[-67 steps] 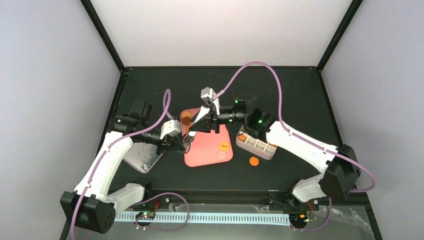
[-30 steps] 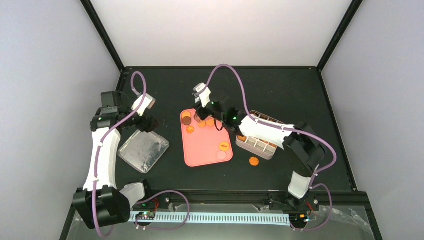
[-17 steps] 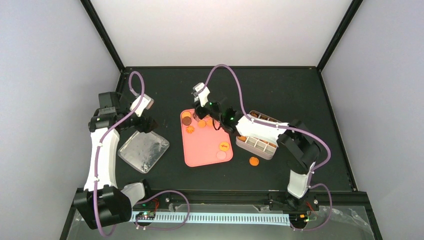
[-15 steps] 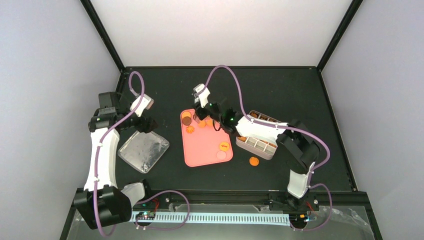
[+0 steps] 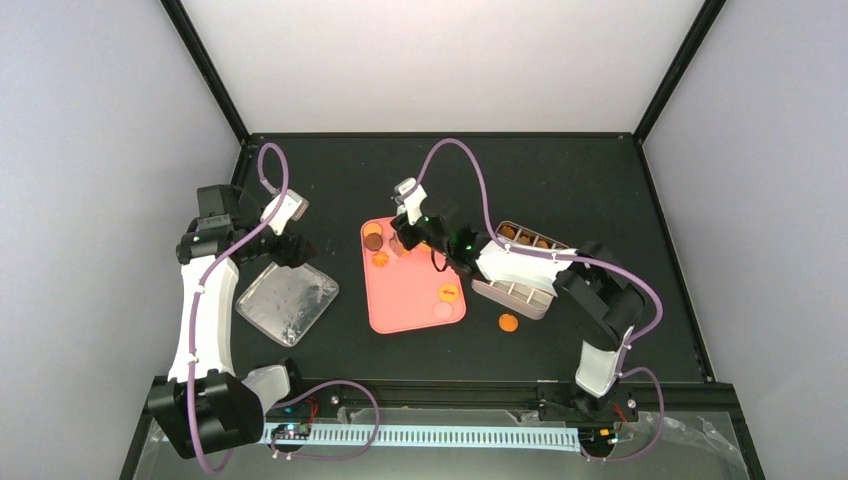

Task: Pack the cookies
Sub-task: Pick up the fake cookies from the plate, then place the fake cookies in the empty pocket of the box.

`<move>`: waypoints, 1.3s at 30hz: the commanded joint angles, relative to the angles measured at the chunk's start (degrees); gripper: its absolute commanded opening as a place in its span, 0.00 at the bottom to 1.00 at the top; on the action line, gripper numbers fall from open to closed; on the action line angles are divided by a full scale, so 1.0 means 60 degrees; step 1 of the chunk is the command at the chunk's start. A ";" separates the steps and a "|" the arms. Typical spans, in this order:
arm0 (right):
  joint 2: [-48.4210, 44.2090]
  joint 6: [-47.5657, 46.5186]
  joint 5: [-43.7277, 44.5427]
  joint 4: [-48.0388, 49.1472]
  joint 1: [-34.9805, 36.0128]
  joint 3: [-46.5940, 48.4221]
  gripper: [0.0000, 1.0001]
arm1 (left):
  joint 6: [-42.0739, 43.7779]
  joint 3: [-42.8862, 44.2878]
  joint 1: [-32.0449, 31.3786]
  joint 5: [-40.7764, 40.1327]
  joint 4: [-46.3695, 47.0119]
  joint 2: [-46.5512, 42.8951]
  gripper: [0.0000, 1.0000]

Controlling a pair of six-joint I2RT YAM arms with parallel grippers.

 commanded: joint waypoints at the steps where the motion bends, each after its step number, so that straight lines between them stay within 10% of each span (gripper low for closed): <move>1: -0.0375 0.0187 0.0225 0.0130 -0.0009 -0.0179 0.29 | 0.0171 -0.0068 0.0079 0.0260 -0.0190 -0.0142 0.78; 10: -0.1008 0.0031 0.0499 -0.0243 -0.0006 -0.0062 0.08 | 0.0191 -0.0264 0.0092 0.0251 -0.0084 -0.0167 0.77; 39: -0.9610 0.2100 0.4118 -0.5451 -0.0127 -0.4560 0.11 | 0.0080 -0.0199 0.0093 0.1055 0.0152 0.0200 0.77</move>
